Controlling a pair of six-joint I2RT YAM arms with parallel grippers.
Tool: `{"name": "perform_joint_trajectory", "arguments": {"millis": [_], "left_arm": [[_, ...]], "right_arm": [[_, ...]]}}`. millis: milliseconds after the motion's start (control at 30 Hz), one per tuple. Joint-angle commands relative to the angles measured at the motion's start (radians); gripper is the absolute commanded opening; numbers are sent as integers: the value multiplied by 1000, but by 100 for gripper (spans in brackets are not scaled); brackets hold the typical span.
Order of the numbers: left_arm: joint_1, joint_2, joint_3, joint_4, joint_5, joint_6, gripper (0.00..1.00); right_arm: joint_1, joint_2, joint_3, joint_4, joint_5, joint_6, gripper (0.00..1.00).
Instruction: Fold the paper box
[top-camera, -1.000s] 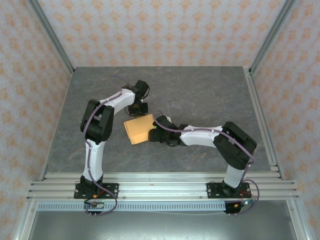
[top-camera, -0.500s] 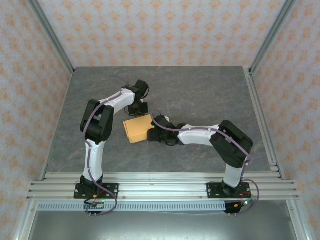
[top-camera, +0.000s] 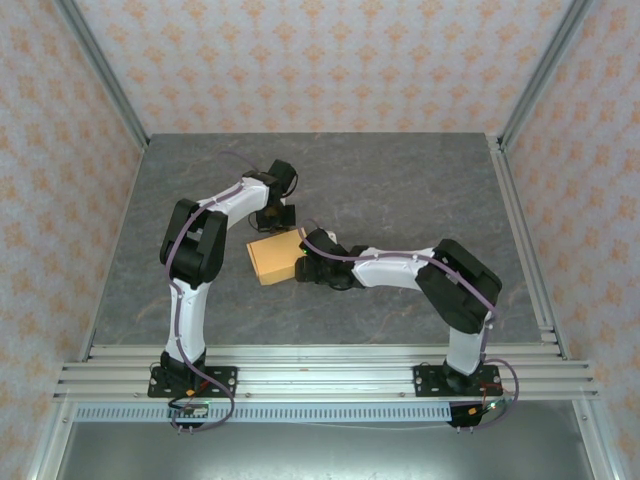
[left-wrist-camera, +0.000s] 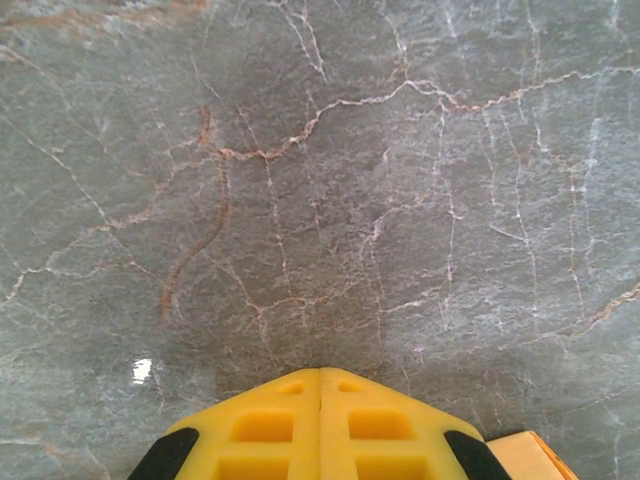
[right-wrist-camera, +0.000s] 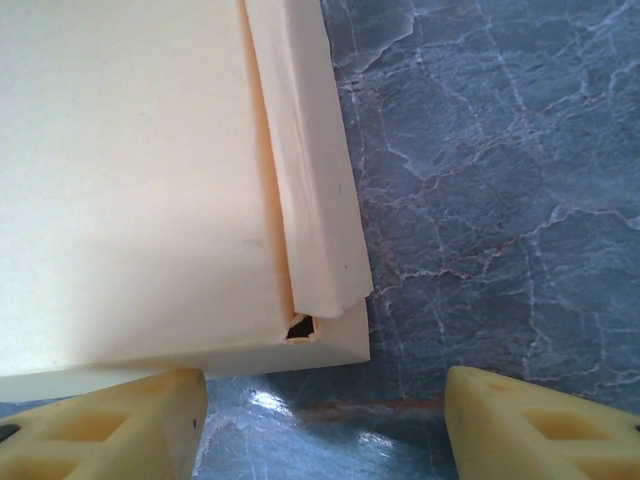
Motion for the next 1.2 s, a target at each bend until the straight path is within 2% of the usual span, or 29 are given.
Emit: {"name": "perform_joint_trajectory", "arguments": {"millis": [0, 200, 300, 600, 800, 1167], "left_arm": [[-14, 67, -49, 11, 45, -10, 0], [-15, 65, -55, 12, 49, -13, 0], [-18, 65, -62, 20, 60, -21, 0], [-41, 53, -77, 48, 101, -46, 0], [-67, 48, -63, 80, 139, -82, 0], [-123, 148, 194, 33, 153, -108, 0]], "right_arm": [[-5, 60, 9, 78, 44, 10, 60], [-4, 69, -12, 157, 50, 55, 54], [-5, 79, 0, 185, 46, 89, 47], [-5, 87, 29, 200, 151, 188, 45], [-32, 40, -7, 196, 180, 176, 46], [-32, -106, -183, 210, 223, 138, 47]]}}
